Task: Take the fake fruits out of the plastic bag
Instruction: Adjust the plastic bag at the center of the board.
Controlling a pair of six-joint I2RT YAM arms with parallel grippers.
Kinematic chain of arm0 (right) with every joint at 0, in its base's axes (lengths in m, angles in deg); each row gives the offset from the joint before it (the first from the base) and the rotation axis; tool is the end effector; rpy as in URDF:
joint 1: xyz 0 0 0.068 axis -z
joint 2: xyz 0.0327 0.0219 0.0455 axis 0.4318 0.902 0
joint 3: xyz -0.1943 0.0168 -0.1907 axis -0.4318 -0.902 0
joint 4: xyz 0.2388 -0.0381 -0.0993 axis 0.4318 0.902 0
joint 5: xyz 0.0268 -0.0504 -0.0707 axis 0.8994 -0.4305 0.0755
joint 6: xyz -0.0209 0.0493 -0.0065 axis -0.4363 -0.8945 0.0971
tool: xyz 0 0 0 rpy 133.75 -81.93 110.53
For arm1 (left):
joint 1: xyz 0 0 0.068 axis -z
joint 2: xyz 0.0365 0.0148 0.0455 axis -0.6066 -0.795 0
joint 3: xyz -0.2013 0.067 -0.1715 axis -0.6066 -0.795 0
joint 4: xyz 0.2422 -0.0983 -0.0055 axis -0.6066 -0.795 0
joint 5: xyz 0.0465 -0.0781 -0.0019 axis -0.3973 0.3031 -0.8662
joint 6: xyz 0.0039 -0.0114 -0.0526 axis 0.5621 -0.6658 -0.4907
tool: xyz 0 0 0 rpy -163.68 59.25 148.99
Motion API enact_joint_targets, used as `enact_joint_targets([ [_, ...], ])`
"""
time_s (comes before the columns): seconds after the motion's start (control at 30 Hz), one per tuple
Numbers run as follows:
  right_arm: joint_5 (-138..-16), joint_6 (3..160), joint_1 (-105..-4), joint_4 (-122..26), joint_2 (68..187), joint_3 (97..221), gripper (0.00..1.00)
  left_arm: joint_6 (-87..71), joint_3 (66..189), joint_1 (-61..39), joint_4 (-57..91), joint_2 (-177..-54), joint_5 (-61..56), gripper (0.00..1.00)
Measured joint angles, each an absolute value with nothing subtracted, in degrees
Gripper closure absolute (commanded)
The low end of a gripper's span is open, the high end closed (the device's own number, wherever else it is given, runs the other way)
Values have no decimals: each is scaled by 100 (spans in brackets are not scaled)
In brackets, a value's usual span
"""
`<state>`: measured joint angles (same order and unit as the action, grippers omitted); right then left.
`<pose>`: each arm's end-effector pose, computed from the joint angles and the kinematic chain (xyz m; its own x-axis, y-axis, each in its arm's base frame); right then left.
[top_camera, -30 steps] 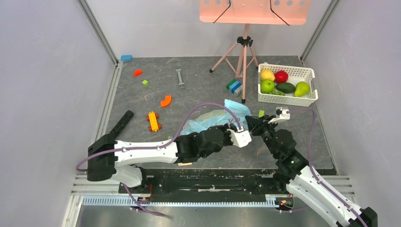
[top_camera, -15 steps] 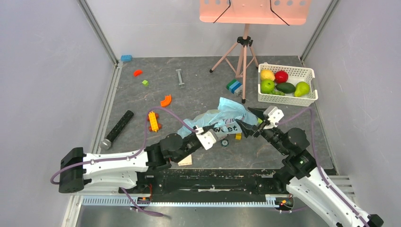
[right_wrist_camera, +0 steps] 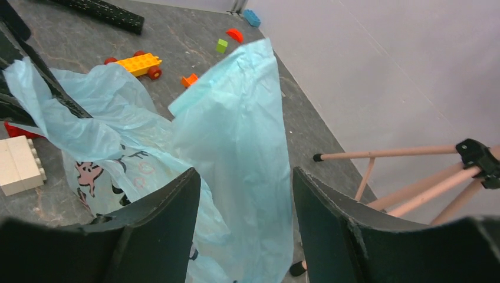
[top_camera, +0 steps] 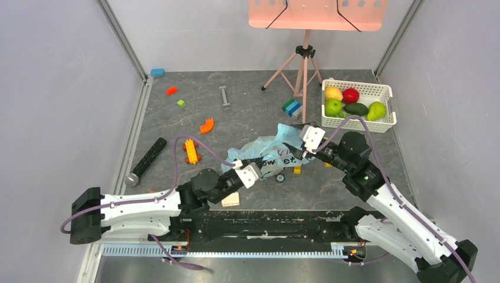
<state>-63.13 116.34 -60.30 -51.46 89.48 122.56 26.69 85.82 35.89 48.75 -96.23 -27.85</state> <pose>0.1433 0.1150 0.3354 0.3728 -0.2711 -0.8874 -0.7406 0.4892 -0.4606 0.0749 -0.2127 0.2963 0.3690 0.0917 -0.9249 0.7471 0.5626 0.3539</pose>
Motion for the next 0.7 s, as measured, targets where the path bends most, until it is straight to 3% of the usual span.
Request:
enact_joint_targets([
  [0.23,-5933,11708,-6030,-5398,9177,12361,71,2625,8577,3460,4987,-9597,-2713,98],
  [0.33,-5950,11437,-6030,-5734,9210,12361,100,2514,8577,3322,4984,-9590,-2726,98],
  [0.5,-6514,10628,-6032,-6279,9435,12490,100,2094,8802,2815,4914,-9577,-3085,98],
  [0.7,-7485,9894,-6034,-6604,10198,13279,100,1423,10002,1753,4582,-9889,-3406,98],
])
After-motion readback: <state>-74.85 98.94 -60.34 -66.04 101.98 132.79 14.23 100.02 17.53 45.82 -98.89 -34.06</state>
